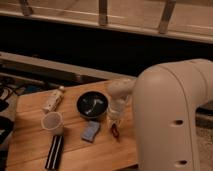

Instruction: Place the pepper in the ceramic bowl

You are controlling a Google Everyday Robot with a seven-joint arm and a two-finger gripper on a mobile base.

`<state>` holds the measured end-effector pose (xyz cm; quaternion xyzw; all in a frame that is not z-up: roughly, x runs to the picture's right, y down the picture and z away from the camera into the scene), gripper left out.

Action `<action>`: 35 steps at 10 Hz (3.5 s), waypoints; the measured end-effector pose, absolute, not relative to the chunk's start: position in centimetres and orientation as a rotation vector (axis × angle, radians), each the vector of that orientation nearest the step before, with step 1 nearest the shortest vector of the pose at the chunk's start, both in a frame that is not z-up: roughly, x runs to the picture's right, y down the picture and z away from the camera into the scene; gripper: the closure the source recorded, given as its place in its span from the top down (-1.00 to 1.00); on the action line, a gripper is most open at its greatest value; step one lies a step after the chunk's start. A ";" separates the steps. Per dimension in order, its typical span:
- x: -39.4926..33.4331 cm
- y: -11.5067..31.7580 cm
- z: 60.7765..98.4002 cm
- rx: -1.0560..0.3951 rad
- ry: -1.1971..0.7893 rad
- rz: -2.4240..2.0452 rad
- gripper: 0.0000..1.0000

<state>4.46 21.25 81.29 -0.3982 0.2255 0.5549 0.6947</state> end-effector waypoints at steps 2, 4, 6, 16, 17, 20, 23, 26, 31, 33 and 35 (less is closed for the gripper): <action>4.1 20.7 81.3 -0.886 0.492 1.236 -1.00; 4.5 19.0 79.9 -0.881 0.487 1.239 -1.00; 4.4 18.4 79.6 -0.878 0.479 1.238 -1.00; 3.6 10.3 79.0 -0.817 0.398 1.229 -1.00; 3.0 9.8 79.3 -0.817 0.395 1.218 -1.00; -0.3 7.8 80.9 -0.823 0.378 1.149 -1.00; -3.0 7.0 81.6 -0.831 0.373 1.107 -1.00; -3.6 7.5 82.0 -0.836 0.372 1.092 -0.98; -3.8 7.9 82.0 -0.848 0.376 1.086 -0.08; -4.6 7.7 82.1 -0.849 0.367 1.083 0.32; -4.5 8.0 82.1 -0.854 0.372 1.083 0.67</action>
